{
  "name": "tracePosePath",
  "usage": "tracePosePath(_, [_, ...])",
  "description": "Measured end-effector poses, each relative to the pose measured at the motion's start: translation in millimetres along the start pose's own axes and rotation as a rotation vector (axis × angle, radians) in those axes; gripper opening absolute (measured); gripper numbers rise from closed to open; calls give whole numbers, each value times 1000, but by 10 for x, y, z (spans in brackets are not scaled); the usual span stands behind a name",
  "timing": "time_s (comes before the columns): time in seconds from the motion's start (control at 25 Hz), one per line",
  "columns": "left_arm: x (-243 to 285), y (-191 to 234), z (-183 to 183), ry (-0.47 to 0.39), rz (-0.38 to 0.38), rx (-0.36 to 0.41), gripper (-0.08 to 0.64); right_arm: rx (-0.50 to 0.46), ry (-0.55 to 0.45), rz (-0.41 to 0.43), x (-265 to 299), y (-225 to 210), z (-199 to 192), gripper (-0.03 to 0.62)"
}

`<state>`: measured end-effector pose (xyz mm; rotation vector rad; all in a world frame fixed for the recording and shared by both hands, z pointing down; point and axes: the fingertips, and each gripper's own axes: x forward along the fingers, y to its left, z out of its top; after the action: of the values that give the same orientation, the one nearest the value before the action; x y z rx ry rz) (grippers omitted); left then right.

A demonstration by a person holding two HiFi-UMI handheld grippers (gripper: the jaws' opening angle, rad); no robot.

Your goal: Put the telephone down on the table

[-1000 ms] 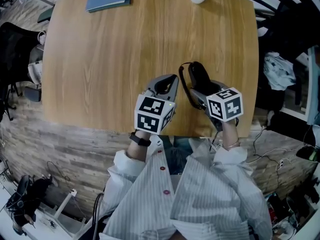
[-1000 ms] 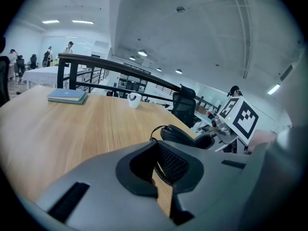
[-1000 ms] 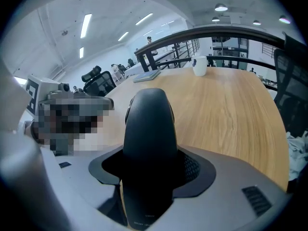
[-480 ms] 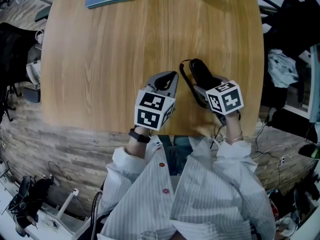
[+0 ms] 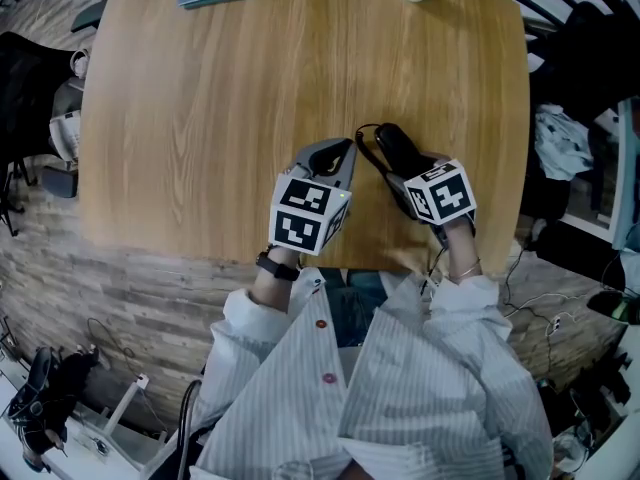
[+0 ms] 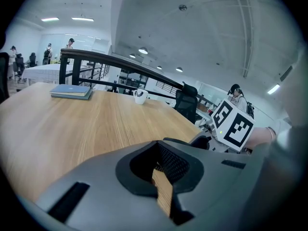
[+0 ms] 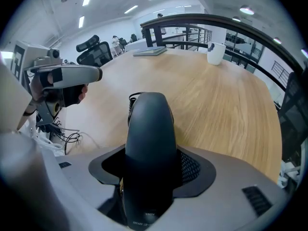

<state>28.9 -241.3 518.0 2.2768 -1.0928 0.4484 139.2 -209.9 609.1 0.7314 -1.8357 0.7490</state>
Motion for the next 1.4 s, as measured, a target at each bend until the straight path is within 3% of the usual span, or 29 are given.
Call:
tracePosePath(0.44, [-101, 45, -76, -13, 0, -25, 9, -45, 46, -60, 53, 44, -28, 296])
tracePosePath(1.28, [-204, 30, -142, -11, 0, -29, 9, -26, 17, -75, 51, 29, -8, 298])
tracePosePath(1.4, [-214, 47, -135, -16, 5, -25, 9, -7, -7, -48, 57, 69, 9, 298])
